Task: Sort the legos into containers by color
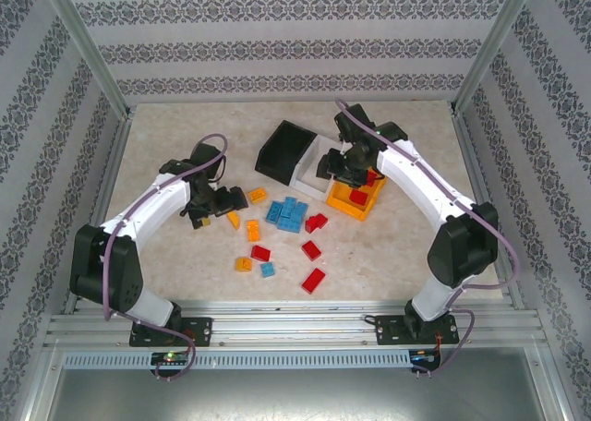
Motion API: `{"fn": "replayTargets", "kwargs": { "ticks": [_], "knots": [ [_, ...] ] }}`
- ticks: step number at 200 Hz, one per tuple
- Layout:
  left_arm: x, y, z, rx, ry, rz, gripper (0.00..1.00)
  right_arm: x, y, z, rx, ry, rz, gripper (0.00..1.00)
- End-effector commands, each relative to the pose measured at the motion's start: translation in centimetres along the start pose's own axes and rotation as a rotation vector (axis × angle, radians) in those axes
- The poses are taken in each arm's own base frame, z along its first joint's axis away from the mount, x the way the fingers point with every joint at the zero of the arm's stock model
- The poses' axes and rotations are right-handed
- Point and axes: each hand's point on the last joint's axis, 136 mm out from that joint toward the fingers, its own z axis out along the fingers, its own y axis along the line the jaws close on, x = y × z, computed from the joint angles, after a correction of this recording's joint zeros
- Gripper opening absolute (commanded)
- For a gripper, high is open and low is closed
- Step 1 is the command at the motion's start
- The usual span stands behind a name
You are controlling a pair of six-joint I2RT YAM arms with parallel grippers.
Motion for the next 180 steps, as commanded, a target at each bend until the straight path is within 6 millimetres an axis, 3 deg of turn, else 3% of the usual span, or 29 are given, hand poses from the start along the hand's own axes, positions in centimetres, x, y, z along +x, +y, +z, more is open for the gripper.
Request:
{"fn": "replayTargets", "kwargs": {
  "ticks": [1,43,78,180],
  "knots": [
    [-0.1,-0.1,-0.1,0.04,-0.025,-0.187,0.97,1.2,1.3,-0.4,-0.084,0.006,-0.101,0.53],
    [0.0,0.6,2.4,0.01,-0.011,-0.277,0.92,2.2,0.7,0.2,-0.1,0.043,-0.198,0.5],
    [-0.5,1.0,3.4,-0.037,-0.01,-0.272,0.91,2.6,-0.3,0.7,-0.136,0.074,-0.156,0.49],
    [-3.1,-0.4,7.0,-0.079,0.021,-0.247,0.76,4.6,-1.8,1.7,-0.144,0.115,-0.103,0.45]
  ]
}}
